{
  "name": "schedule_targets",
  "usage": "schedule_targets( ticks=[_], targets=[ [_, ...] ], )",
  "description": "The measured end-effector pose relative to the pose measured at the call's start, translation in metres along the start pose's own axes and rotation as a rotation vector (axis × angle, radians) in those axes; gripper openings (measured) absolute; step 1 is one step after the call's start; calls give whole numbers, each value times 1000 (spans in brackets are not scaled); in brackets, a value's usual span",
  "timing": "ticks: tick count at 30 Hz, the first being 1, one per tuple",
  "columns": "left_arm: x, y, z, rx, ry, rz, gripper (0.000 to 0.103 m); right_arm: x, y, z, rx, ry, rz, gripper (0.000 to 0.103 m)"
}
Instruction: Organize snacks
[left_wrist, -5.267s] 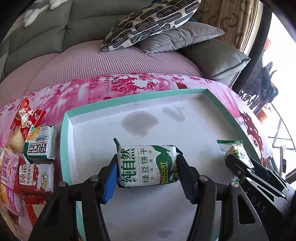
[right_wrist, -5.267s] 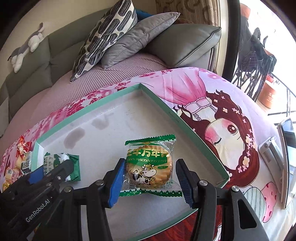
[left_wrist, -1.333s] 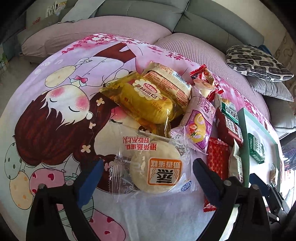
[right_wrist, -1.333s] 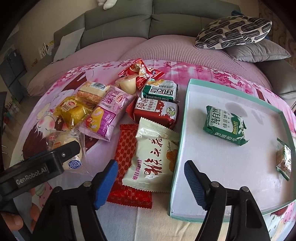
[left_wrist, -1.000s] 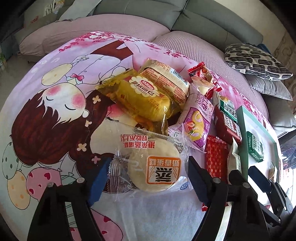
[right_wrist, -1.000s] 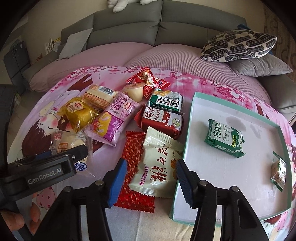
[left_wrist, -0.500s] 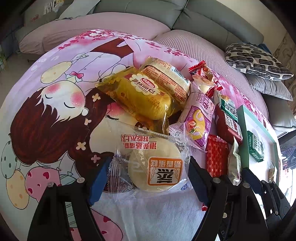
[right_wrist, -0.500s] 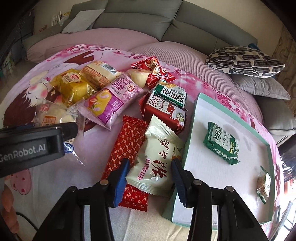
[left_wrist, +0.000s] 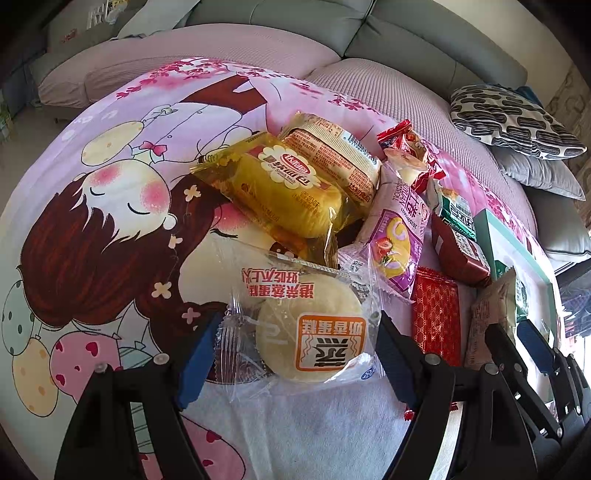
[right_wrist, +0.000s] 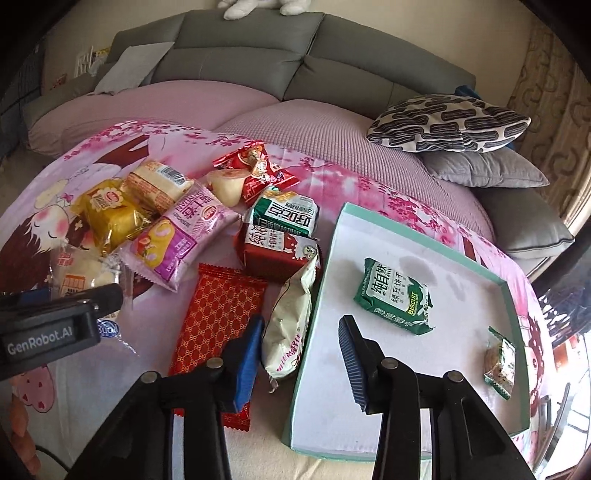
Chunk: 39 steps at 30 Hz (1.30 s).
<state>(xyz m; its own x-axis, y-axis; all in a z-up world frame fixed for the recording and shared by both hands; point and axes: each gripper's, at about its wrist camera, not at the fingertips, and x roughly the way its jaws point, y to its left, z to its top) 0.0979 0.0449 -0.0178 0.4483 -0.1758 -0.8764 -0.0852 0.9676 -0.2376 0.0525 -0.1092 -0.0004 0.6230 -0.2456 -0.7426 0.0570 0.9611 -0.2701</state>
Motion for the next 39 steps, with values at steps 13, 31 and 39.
schedule_targets(
  ticks=[13,31,39],
  targets=[
    [3,-2,-1,10,2,13,82,17,0,-1,29,14,33,32],
    [-14,-1,2,1,-61,-12,62,-5,-13,5,98,-39,123,20],
    [-33,-2,4,4,-115,-26,61,-25,-20,9,116,-93,142,20]
  ],
)
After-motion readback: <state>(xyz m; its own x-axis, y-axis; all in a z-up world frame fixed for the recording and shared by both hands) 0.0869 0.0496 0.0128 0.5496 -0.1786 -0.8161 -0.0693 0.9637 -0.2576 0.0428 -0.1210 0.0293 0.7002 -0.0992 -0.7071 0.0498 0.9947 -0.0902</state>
